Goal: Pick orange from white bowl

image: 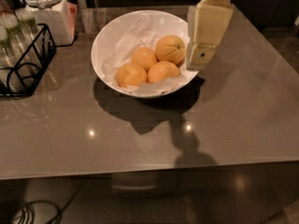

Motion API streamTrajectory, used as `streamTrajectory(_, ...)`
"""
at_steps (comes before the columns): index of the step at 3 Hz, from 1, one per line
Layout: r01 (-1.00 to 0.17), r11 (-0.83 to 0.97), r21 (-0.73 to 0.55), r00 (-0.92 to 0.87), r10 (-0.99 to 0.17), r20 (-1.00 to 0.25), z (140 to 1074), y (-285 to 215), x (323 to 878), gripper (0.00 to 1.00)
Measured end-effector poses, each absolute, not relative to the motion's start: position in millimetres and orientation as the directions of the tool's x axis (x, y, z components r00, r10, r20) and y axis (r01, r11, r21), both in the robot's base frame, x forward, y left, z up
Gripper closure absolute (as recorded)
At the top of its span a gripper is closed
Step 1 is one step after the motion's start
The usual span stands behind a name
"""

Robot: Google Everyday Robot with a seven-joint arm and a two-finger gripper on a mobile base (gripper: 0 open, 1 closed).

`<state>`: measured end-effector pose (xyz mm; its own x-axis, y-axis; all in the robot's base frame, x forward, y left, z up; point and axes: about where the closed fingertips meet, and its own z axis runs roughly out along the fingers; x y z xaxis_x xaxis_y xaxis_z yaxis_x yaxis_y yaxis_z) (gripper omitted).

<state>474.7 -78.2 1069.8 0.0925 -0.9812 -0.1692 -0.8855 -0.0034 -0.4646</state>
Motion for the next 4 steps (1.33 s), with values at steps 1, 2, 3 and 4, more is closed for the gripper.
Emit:
streamTrajectory(1,-0.884,-0.035,-0.466,0.141,-0.971,-0.195,1072.4,-77.8,508.6,0.0)
streamTrajectory(2,-0.892,-0.028,-0.451,0.153,-0.958,-0.243,1062.1,-81.5,538.0,0.0)
streamTrajectory(3,-0.919,-0.003,-0.394,0.126,-0.95,-0.286,1035.3,-85.8,564.1,0.0)
streamTrajectory(4,-0.938,0.006,-0.346,0.103,-0.95,-0.295,1017.8,-83.7,579.0,0.0)
